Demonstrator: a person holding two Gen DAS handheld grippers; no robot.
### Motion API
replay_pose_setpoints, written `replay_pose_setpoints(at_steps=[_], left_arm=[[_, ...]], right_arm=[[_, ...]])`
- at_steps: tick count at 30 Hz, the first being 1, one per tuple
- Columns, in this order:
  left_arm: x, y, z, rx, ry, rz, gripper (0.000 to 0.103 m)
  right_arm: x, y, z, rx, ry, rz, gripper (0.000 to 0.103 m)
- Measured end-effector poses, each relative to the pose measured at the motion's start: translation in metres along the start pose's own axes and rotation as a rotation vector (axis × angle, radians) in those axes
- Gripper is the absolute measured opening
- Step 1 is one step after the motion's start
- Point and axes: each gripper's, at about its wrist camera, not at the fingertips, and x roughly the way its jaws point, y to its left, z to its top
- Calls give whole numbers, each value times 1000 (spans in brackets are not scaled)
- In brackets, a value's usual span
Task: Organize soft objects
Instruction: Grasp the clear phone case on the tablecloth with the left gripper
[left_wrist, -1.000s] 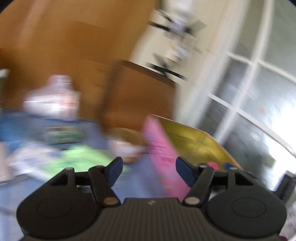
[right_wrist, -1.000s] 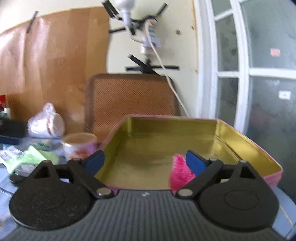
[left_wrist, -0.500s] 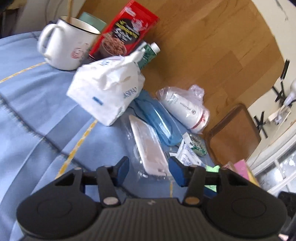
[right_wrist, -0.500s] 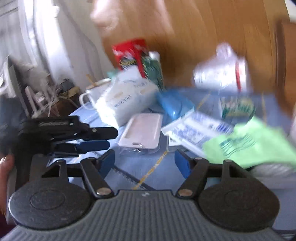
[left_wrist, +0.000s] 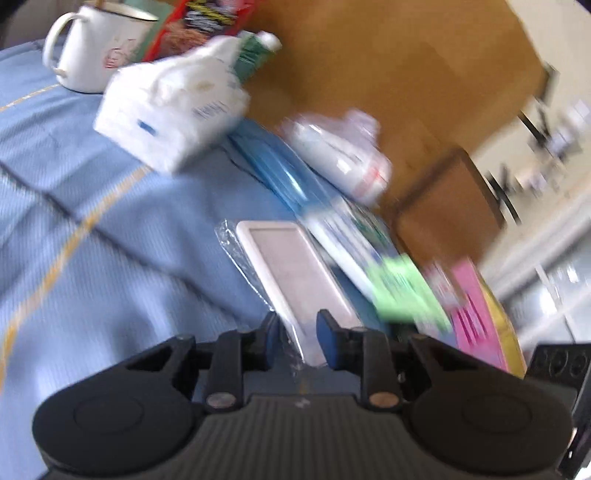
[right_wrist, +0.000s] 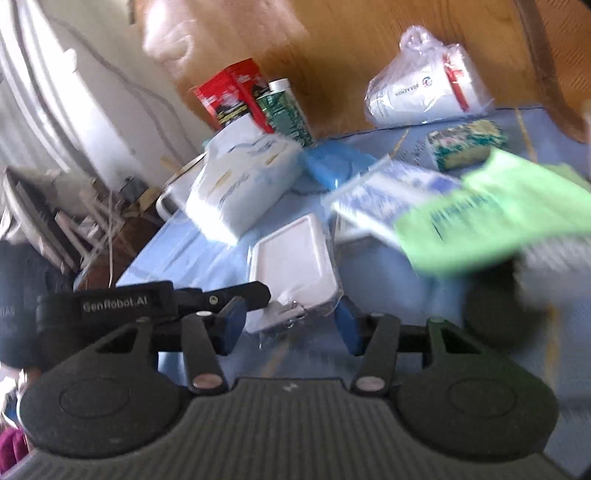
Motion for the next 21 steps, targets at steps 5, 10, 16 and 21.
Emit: replay_pose_setpoints(at_steps=[5,10,16,21], left_arm=[[-22,-17,-51,71,85,-99,31],[-38,-16,-57,95,71,-91,66],[-23,-21,-39,78,81,-55,73],[-6,-41,-43,138,100,-33,52]], right_arm=[[-62,10,-52,-108,-14,-5,58],[-87,9,-72,-151,-26,-25,83],[-70,15,-66,-308,-18,-19,93],[-44,38,-75,-494,24,-79,83]])
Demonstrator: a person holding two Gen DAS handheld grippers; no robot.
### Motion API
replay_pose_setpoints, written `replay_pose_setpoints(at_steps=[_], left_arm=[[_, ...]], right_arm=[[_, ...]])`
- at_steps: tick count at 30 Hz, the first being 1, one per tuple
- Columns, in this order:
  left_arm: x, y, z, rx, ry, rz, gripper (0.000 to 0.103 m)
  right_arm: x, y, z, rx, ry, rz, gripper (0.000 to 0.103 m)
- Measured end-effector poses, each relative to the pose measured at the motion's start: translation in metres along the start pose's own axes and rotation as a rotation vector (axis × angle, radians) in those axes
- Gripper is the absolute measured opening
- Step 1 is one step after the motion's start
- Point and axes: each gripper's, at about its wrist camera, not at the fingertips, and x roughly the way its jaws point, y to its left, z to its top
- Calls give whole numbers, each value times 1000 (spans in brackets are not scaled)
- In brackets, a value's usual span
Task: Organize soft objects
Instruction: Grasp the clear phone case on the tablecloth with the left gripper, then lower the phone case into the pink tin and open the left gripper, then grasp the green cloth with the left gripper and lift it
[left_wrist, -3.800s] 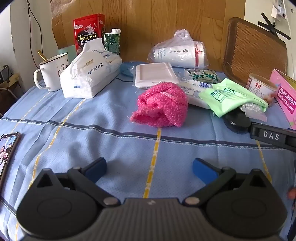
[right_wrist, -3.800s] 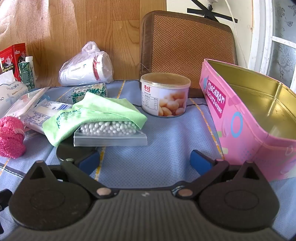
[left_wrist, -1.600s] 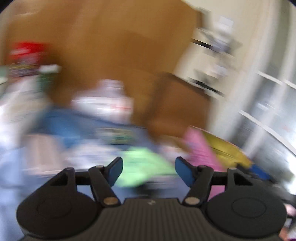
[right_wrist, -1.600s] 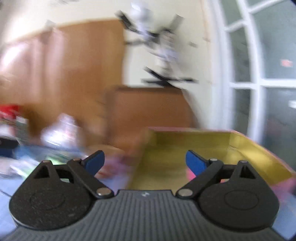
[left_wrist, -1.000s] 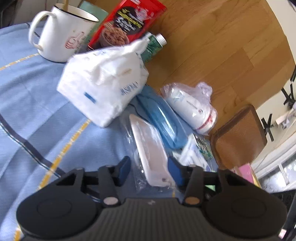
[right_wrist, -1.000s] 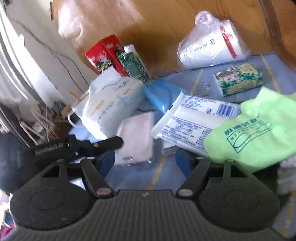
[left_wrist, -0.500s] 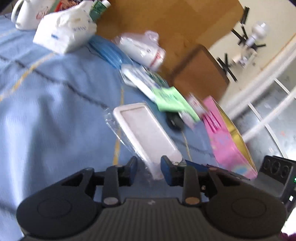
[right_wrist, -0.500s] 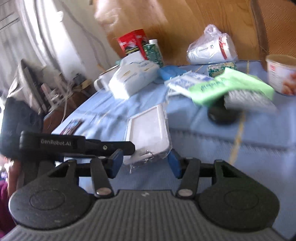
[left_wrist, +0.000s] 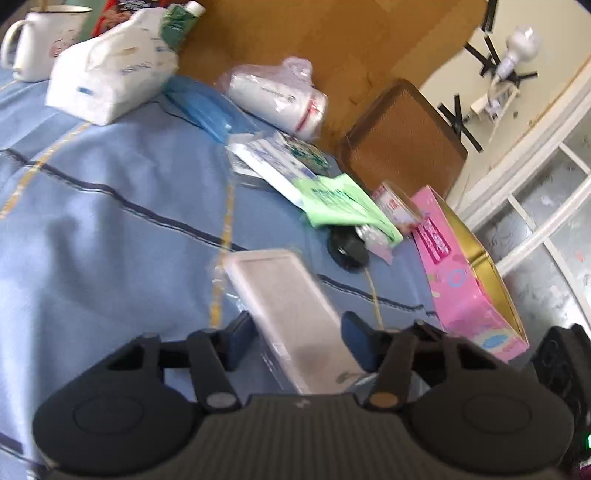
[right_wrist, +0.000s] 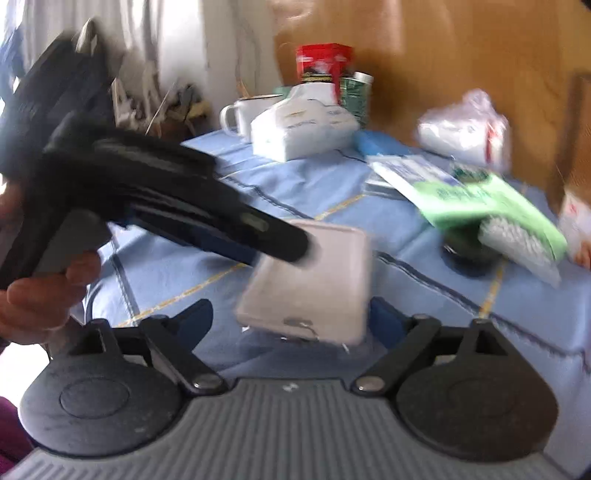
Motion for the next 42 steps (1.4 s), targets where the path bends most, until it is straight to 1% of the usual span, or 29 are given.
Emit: replay_pose_setpoints(at_steps=[1,2,3,5,6,8,12,16,19,22,24,26,28,29,30,32,34,35,36,38,40,42], left_arm=[[1,-5,-1,20,-1,21,52],[2,-10,0,37,4,28,52],[3,-14,1,42,3,17,52],[2,-24,7,56,-4,-16,51],[2,-32,10,72,-11,-31,51],[4,-53,19,124,-30,-50,52],[19,-114,37,253,-59,-93,52],[52,-179,43,363,-50,-161,51],[79,-221,40,427,-36,-201,52],[111,-257,32,468,-10,-229,52],[129,-271,25,473,6,-228,52],[146,-279,20,454,35,-214,54],[151,-275,15,429,52,-200,54],[148,-268,15,425,47,-198,54],[142,-262,15,423,35,-192,55],[123,-241,21,411,-2,-182,56],[100,-212,26,387,-46,-158,57],[89,-197,29,371,-67,-135,58],[80,-180,31,350,-84,-99,58],[65,-141,32,293,-106,-13,58],[53,-98,31,212,-114,60,58],[44,-66,29,147,-119,123,57]], right_arm=[[1,6,-1,-35,-4,-45,75],[1,9,-4,-59,-10,-80,73],[-1,9,-6,-61,-22,-94,72],[-11,-1,-10,-24,-57,-105,71],[-17,-7,-12,-4,-77,-112,71],[-30,-13,-11,18,-133,-157,70],[-61,-28,-8,0,-242,-302,70],[-98,-65,-12,50,-313,-436,71],[-127,-93,-23,86,-333,-536,71],[-146,-119,-36,124,-328,-628,71],[-156,-134,-46,153,-316,-671,71],[-156,-148,-50,193,-289,-720,71],[-155,-164,-55,261,-256,-802,74],[-158,-171,-58,304,-262,-829,77],[-161,-178,-61,347,-277,-836,80],[-169,-182,-64,404,-326,-827,80],[-173,-178,-60,407,-385,-821,80],[-174,-173,-56,391,-419,-812,80],[-173,-168,-51,369,-447,-790,79],[-166,-157,-37,319,-476,-708,79],[-149,-144,-20,264,-451,-588,76],[-123,-135,-2,214,-394,-494,73]])
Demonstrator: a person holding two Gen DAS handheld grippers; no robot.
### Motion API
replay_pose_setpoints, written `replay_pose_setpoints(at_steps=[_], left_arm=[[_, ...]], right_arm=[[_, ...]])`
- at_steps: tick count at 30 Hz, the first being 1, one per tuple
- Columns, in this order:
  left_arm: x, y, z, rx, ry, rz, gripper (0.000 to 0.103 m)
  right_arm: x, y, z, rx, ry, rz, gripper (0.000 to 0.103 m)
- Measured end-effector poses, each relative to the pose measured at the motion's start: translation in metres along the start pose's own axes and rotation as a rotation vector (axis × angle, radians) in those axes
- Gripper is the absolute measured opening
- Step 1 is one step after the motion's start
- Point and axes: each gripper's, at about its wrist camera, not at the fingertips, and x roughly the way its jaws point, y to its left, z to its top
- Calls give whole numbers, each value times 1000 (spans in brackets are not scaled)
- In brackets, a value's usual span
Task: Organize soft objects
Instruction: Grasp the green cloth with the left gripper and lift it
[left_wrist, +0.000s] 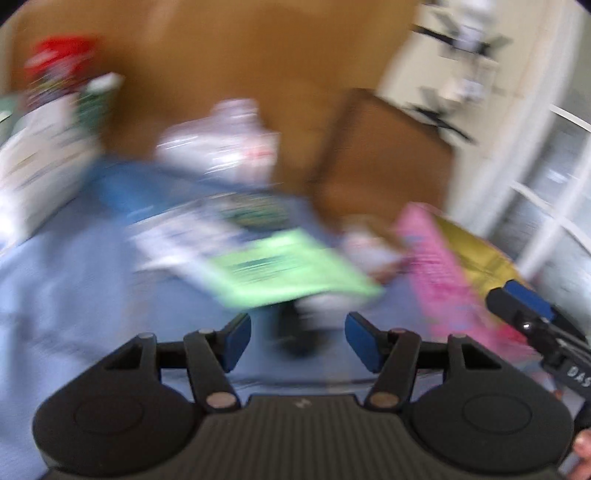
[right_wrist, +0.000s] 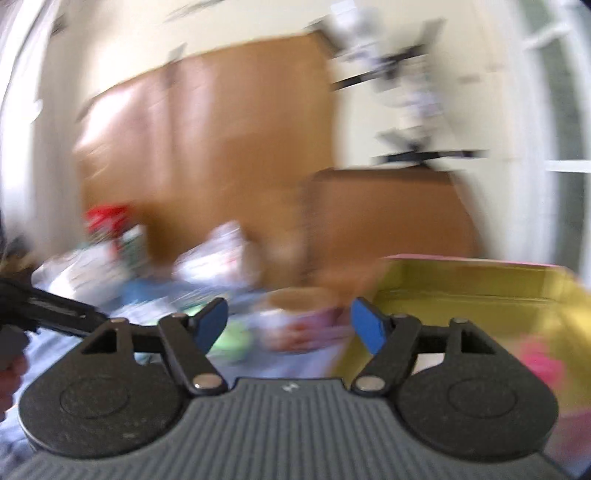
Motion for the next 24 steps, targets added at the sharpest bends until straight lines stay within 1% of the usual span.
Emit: replay_pose_setpoints(at_steps=[2,3,6,8,9,10,11,12,13,14,16,18,19,20,23,24], left_arm=[[-8,29,-7,-68,6,41,57],[-12,38,-9,-88,6,50,57],[-22,56,-14,-109,-1,81,57],[-30,67,-15,-116,-6,77,57],[-32,69,-16,-121,-6,70,57],[-35,71,-16,-126,-7,60,57],[-37,73,-16,-134,-6,46,57],[-38,73,-17,-141,-5,31,57],[-39,73,-17,-148,-4,10,57],[-40,73,-16,-157,-2,-16,57],[-39,68,-15,-171,9,-69,57],[-38,62,-16,-168,22,-136,57],[-38,58,-17,-162,32,-165,57],[-37,55,-18,-156,43,-187,57],[-30,45,-22,-149,87,-249,56],[-28,42,-24,-148,101,-251,56]], right_arm=[[29,22,3,-36,56,73,71],[43,29,3,-44,80,93,71],[93,43,6,-44,166,109,71],[116,50,3,-42,227,98,68],[127,52,2,-35,262,102,53],[135,52,-4,-16,310,118,32],[137,51,-5,12,323,135,28],[131,51,-3,30,315,143,5],[123,55,-1,37,300,159,6],[109,59,2,38,268,177,6],[74,70,3,14,212,225,6],[41,78,1,16,187,305,6],[27,83,-5,4,197,350,6],[16,89,-13,-20,214,367,6],[-4,108,-43,-123,266,375,7],[-7,114,-54,-148,286,372,8]])
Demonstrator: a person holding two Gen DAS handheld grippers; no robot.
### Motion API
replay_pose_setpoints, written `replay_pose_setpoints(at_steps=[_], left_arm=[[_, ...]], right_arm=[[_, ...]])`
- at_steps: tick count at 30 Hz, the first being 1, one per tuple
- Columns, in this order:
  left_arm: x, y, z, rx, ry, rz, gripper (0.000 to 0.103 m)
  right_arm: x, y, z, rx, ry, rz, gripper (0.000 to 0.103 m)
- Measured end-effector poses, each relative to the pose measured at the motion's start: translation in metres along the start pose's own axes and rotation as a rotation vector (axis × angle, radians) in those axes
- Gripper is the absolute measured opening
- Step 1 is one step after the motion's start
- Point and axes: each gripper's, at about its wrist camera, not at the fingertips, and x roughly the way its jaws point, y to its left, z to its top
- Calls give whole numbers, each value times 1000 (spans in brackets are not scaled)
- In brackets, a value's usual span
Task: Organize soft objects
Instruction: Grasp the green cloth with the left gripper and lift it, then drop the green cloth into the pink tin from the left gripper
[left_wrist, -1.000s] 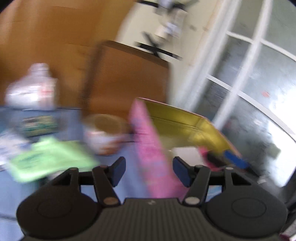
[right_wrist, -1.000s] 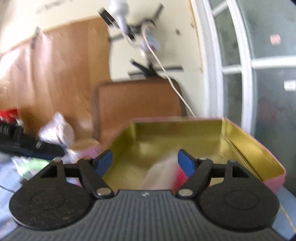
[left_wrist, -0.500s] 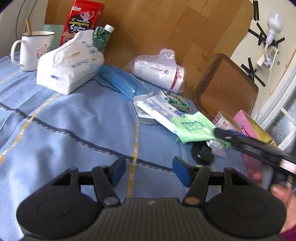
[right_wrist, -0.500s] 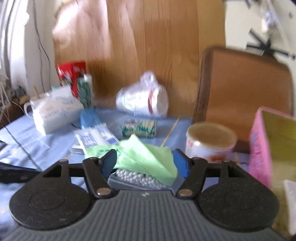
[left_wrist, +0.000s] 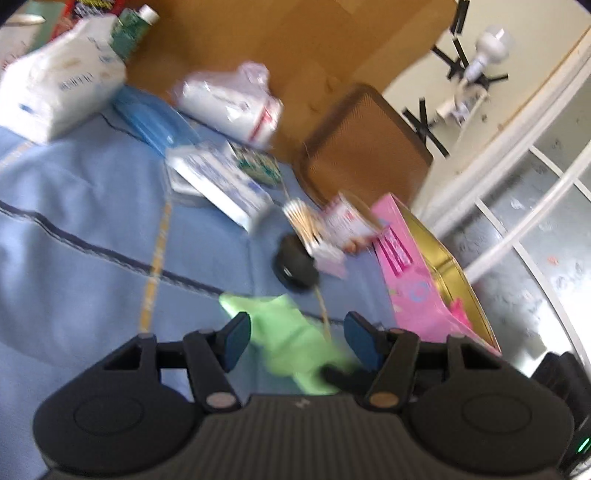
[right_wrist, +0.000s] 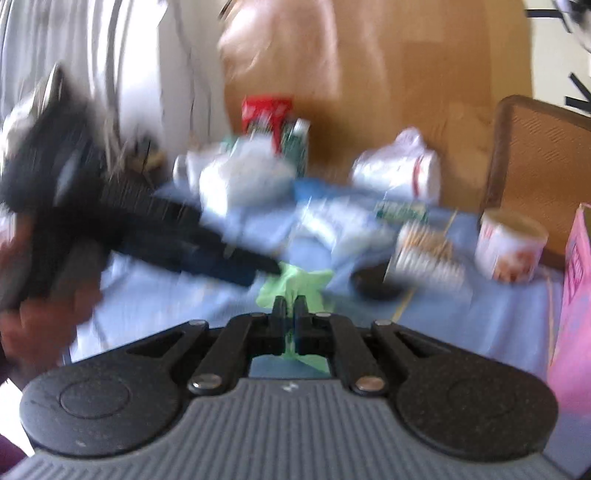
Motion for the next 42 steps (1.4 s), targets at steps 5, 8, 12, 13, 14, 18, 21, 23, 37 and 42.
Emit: replay_pose_setpoints(at_steps=[5,8,12,13,14,18,21,23,37,42], left_arm=[[15,-9,-7,39,62,97,44],[16,-11,-9,41,78,107,38],[28,-18,-10,25,122,51,18],[33,-24,-9,27,131,30,19],[37,-36,-6,63,122,36,19],[48,-92,12,217,91,-21,19],[64,-140,23,324,72,-80,19],[82,-172,25,400,66,-111,19],[146,-219,3,488,73,-105,63],[86,-157,14,423,-56,-72,72]], right_arm=[[4,6,-13,-9,28,-13,22],[0,3,-12,-9,-14,-43,81],[16,-8,-15,20,40,-28,39],[17,-9,-13,21,38,-22,13],[15,-11,-11,36,33,-13,13],[-15,-27,-8,64,-101,-127,13],[-46,-47,-2,86,-222,-250,13],[-65,-62,-2,98,-279,-338,13],[-85,-158,-27,336,-284,-727,97],[-82,-146,-21,304,-337,-780,97]])
